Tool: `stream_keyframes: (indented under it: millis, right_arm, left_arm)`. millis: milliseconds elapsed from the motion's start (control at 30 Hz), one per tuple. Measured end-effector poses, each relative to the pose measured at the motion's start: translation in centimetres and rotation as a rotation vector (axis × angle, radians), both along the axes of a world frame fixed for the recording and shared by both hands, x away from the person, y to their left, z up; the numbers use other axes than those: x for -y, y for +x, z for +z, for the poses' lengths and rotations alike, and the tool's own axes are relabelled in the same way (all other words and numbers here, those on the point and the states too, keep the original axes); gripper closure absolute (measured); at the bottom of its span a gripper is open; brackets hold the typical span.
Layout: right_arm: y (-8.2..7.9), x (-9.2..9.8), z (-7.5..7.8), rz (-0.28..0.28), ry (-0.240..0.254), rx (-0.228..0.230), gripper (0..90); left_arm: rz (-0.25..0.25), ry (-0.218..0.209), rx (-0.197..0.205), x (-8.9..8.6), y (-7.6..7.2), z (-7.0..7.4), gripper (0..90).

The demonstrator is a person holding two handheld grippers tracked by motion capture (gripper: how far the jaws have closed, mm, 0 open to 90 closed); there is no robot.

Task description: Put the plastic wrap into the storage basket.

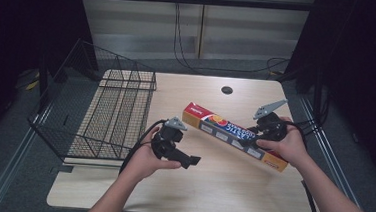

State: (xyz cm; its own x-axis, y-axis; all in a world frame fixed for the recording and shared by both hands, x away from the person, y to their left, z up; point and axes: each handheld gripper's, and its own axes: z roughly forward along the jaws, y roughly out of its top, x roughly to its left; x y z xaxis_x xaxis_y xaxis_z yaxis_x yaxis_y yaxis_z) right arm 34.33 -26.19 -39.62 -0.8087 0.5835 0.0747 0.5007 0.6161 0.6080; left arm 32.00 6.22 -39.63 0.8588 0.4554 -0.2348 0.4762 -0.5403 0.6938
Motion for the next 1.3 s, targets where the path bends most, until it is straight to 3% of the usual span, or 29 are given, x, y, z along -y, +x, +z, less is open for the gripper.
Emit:
stream_keyframes:
  millis: [67,100,233,300,533,733,867,967,1167,1300]
  right_arm:
    - [-0.4,-0.1,0.3,0.019,-0.002,0.004,46.0]
    - [-0.6,-0.2,0.4,0.030,-0.003,0.004,46.0]
    - [-0.9,-0.4,0.6,0.059,-0.004,0.011,46.0]
    - [-1.3,-0.8,0.7,0.080,-0.003,0.010,46.0]
    - [-1.5,-1.8,1.0,0.139,-0.018,0.015,46.0]
    - [-1.7,-2.6,1.2,0.173,-0.037,0.019,46.0]
    - [-1.7,-2.9,1.4,0.187,-0.029,0.014,46.0]
    - [-1.7,-3.1,1.5,0.193,-0.031,0.017,46.0]
    - [-1.3,-3.4,1.8,0.211,-0.039,0.021,46.0]
    - [-1.1,-3.6,1.9,0.230,-0.049,0.023,46.0]
  left_arm:
    - [-0.008,0.007,0.002,0.2,0.1,0.6,0.0]
    - [-0.045,0.023,0.024,0.5,0.3,1.6,0.0]
    - [-0.062,0.046,0.053,1.3,0.7,3.0,0.0]
    - [-0.080,0.091,0.087,1.9,1.1,4.1,0.7]
    - [-0.104,0.117,0.122,3.0,2.2,5.1,1.6]
    - [-0.145,0.156,0.151,4.1,3.2,5.3,1.6]
    - [-0.165,0.159,0.137,4.8,3.8,5.0,1.8]
    - [-0.191,0.192,0.129,5.5,4.4,4.7,2.2]
    - [-0.220,0.170,0.110,6.3,5.0,4.1,2.2]
    - [-0.243,0.184,0.118,6.7,5.2,3.7,2.2]
